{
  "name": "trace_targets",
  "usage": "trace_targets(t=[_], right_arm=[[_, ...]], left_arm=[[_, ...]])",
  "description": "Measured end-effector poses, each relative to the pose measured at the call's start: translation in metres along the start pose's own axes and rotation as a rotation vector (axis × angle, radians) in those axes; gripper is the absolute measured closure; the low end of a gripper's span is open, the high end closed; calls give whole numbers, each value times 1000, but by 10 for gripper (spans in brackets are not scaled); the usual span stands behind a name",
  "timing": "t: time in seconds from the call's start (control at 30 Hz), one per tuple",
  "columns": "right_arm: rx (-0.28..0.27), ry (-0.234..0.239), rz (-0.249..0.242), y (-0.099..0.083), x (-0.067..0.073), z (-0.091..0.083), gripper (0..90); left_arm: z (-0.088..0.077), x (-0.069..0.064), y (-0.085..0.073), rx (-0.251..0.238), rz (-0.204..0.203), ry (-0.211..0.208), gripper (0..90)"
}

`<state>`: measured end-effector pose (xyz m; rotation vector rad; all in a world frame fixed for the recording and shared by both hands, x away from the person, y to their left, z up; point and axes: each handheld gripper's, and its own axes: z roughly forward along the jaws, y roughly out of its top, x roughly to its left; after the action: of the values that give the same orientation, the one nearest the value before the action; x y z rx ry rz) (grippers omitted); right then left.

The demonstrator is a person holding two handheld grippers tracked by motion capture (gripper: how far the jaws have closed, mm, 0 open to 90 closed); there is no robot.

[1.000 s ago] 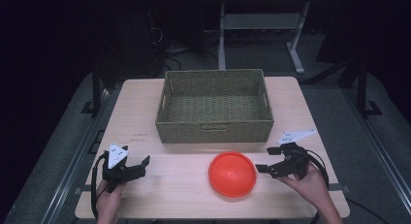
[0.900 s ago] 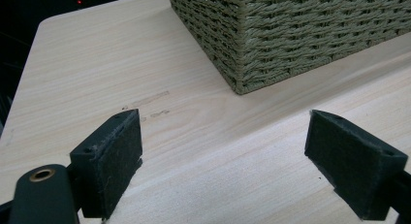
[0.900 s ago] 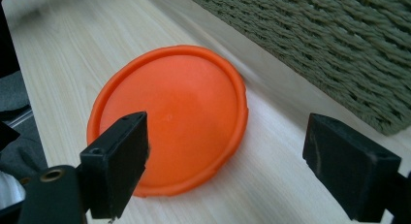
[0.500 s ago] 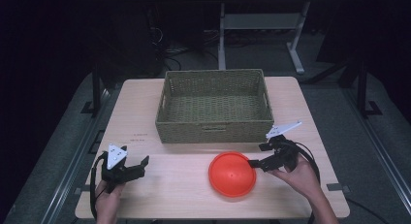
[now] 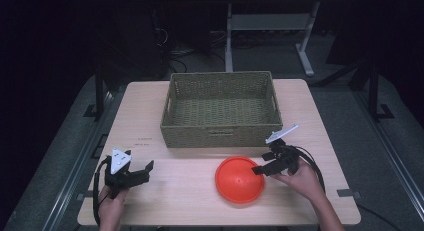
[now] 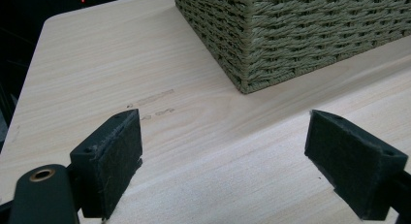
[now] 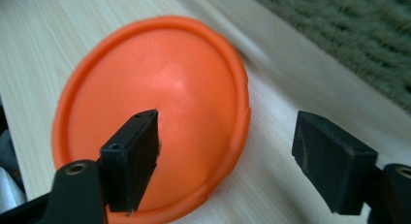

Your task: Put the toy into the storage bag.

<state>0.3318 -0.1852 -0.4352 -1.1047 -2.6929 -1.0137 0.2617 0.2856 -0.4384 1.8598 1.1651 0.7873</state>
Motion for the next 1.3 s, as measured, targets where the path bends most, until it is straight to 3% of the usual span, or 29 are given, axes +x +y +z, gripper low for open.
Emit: trace_targets(t=[0.27, 0.87, 0.97, 1.2, 1.3], right_arm=[[53, 41, 13, -2, -6, 16, 407], [83, 54, 21, -2, -9, 21, 633], [87, 36, 4, -1, -7, 20, 682], [22, 58, -24, 3, 2, 0, 793], [17, 45, -50, 7, 10, -7, 813]], left_arm=[[0, 0, 0, 4, 2, 1, 129], [0, -1, 0, 4, 1, -3, 128], [1, -1, 0, 1, 0, -3, 128], [0, -1, 1, 0, 4, -5, 128], [0, 0, 1, -1, -1, -2, 128]])
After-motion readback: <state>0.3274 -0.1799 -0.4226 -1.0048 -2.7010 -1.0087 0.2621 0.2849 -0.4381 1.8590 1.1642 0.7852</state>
